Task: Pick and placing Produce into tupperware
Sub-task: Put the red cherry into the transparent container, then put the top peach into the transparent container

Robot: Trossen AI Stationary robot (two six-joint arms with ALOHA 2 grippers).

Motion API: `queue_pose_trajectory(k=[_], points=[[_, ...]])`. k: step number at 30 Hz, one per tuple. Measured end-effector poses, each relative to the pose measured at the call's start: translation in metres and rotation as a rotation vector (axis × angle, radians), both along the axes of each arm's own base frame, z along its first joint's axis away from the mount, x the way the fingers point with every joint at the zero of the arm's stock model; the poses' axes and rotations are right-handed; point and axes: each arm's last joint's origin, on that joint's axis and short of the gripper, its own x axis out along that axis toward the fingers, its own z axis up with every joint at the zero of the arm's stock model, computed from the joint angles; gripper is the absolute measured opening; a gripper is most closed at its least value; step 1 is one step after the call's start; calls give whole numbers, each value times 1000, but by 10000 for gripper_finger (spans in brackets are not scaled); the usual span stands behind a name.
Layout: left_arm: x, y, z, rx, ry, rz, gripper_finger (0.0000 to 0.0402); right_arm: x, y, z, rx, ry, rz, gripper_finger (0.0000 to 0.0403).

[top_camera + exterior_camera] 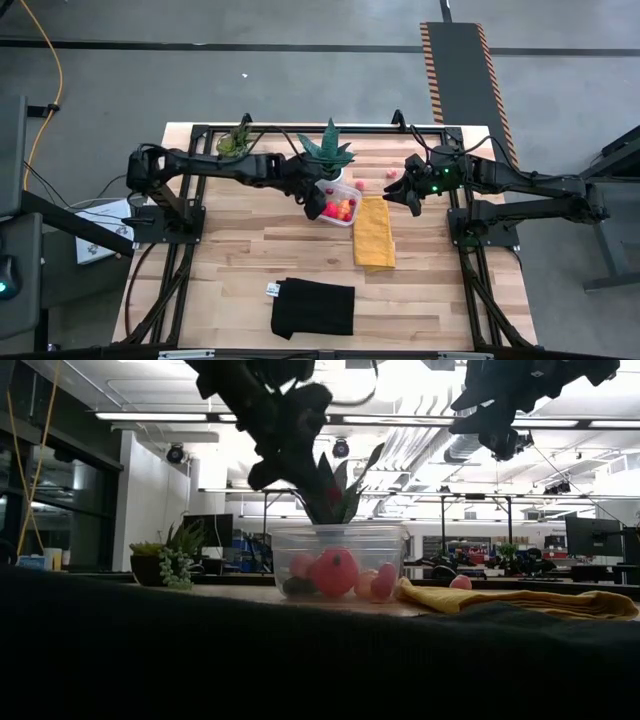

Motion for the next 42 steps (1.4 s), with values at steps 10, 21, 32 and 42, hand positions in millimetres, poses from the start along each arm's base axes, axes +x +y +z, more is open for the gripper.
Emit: queue_pose_trajectory(k=[10, 21, 32, 42], points=[[4, 1, -19, -38, 75, 20, 0, 0, 0, 0, 3, 1, -1, 146], [3, 1, -22, -29, 104, 38, 1, 0, 0, 0, 2, 0, -1, 146], [7, 1, -20, -50, 54, 15, 51, 0, 0, 0, 0, 0, 0, 146], [15, 0, 9, -116, 12, -96, 59, 0, 0, 0, -3, 0, 2, 146]])
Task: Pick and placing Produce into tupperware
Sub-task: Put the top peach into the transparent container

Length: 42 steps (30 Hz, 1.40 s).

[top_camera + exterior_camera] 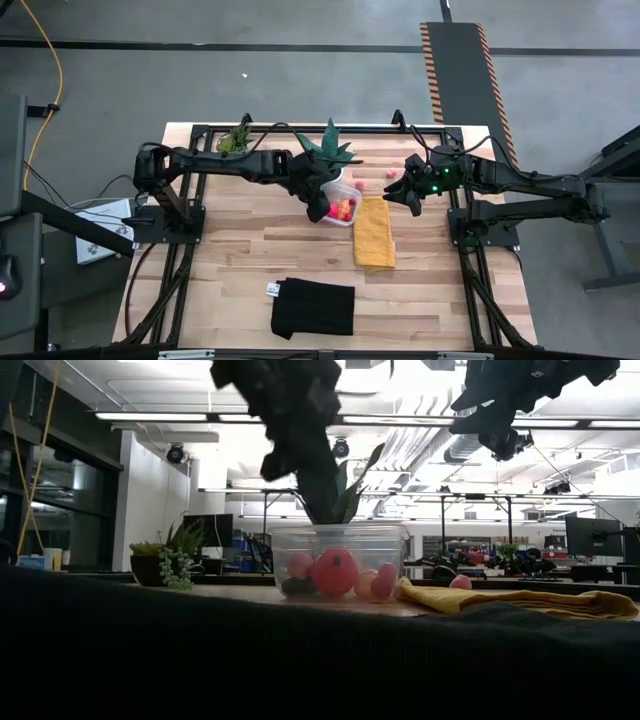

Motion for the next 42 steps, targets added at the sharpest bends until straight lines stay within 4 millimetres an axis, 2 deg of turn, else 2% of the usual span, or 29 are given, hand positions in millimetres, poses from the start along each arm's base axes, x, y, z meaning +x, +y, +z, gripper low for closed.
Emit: queue_pose_trajectory(k=[8, 12, 16, 22, 26, 29, 35, 38, 42], points=[[-2, -3, 43, -63, 53, -76, 8, 0, 0, -1, -5, 8, 4, 146], [-7, -8, 59, -141, 85, -129, 5, -1, 0, -2, -8, 24, 7, 146], [-13, -24, 72, -169, 119, -203, 1, -3, 1, -6, 0, 67, 9, 146], [-31, -65, 89, -127, 187, -259, 1, -14, 3, -17, 27, 218, 16, 146], [-47, -89, 106, -25, 184, -180, 0, -19, 4, -18, 12, 244, 11, 143], [-59, -103, 120, 67, 140, -76, 0, -19, 4, -17, -2, 235, 1, 124], [-84, -129, 142, 238, 25, 114, 0, -21, -5, -23, 10, 302, -81, 44], [-93, -142, 148, 313, -28, 183, 0, -20, -12, -19, 21, 300, -104, 8], [-98, -155, 149, 373, -66, 232, 1, -13, -23, -1, -25, 296, -117, 18]])
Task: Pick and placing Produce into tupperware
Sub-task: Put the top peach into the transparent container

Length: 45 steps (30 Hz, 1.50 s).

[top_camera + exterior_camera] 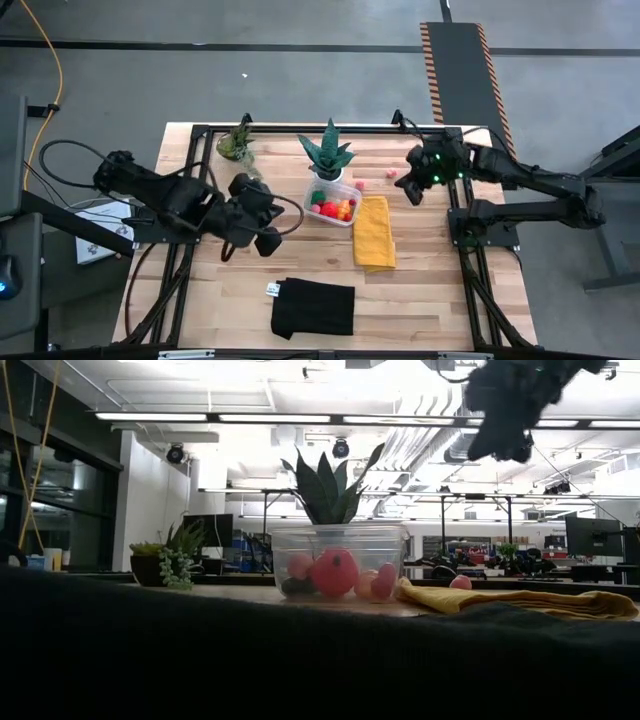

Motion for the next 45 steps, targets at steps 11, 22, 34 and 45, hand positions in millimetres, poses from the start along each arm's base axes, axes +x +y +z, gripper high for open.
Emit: queue_pose_trajectory(k=[11, 22, 34, 45], points=[[-20, -10, -6, 93, -87, 134, 0, 48, -57, 44, -108, 335, 46, 34], [-107, 6, 14, 79, -335, 102, 0, 62, -103, 17, -74, 478, 51, 144], [-145, 20, -40, 15, -643, -115, 0, 60, -131, 0, 5, 501, -44, 202], [-176, 42, -93, 16, -805, -228, 0, 50, -134, -2, 116, 526, -113, 202]])
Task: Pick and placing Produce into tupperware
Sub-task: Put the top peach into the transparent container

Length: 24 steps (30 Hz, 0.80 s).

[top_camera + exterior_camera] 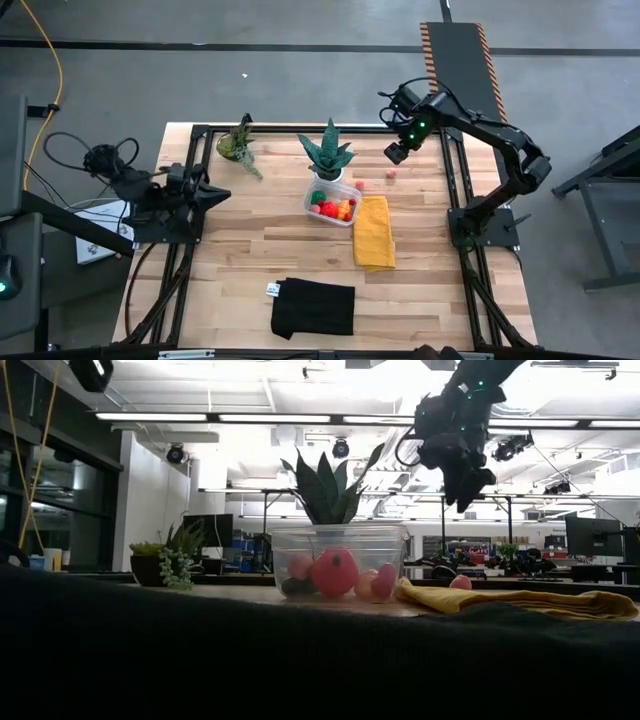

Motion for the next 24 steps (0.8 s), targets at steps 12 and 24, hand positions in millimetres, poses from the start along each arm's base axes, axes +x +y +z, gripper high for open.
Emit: queue_pose_trajectory(k=[12, 24], points=[[6, 18, -30, -6, 60, -9, 0, 6, -5, -19, 53, 92, -13, 202], [6, 35, -38, -15, 147, 24, 0, 17, -21, -49, 58, 178, 48, 202]])
